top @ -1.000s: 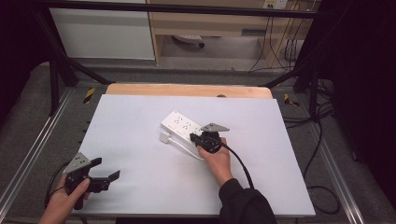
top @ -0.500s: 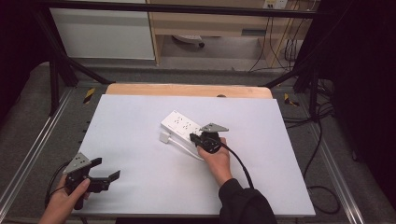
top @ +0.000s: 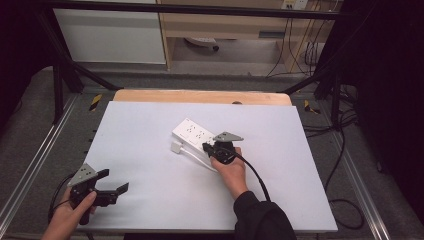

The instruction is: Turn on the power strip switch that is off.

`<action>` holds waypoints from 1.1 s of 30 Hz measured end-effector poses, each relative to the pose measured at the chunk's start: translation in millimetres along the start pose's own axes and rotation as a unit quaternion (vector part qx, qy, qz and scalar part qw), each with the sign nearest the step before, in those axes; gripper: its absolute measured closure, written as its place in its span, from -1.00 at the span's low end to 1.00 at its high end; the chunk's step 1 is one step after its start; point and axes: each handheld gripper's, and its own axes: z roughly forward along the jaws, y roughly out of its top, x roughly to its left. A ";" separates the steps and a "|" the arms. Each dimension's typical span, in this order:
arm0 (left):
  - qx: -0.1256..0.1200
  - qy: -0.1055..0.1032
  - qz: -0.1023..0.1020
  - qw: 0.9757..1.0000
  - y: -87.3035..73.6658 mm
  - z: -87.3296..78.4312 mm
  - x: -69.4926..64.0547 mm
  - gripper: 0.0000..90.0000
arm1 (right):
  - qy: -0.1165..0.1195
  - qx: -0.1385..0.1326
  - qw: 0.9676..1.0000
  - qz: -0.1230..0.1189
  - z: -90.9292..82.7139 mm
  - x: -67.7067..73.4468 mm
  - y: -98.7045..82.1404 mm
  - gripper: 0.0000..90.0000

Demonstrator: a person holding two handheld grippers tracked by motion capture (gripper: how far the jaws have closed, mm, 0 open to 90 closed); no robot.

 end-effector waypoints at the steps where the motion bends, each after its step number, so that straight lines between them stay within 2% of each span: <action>1: 0.000 0.000 0.000 1.000 0.0 0.0 0.0 -0.86 | 0.000 -0.001 1.000 -0.001 0.0 0.0 -0.2 1.00; 11: 0.000 0.003 0.002 1.000 0.2 -0.2 -0.2 -0.86 | -0.001 0.000 1.000 -0.009 -0.4 0.9 -0.7 1.00; 20: 0.000 0.001 0.000 1.000 0.0 -0.1 -0.4 -0.86 | -0.001 -0.002 1.000 0.000 -0.4 0.8 -1.3 1.00; 27: -0.001 0.000 0.000 1.000 0.0 -0.1 -0.5 -0.86 | -0.003 -0.004 1.000 -0.009 -0.7 1.4 -2.1 1.00; 33: 0.001 0.002 0.003 1.000 0.3 0.0 -0.4 -0.86 | -0.007 0.001 1.000 -0.007 -2.9 -0.8 -3.0 1.00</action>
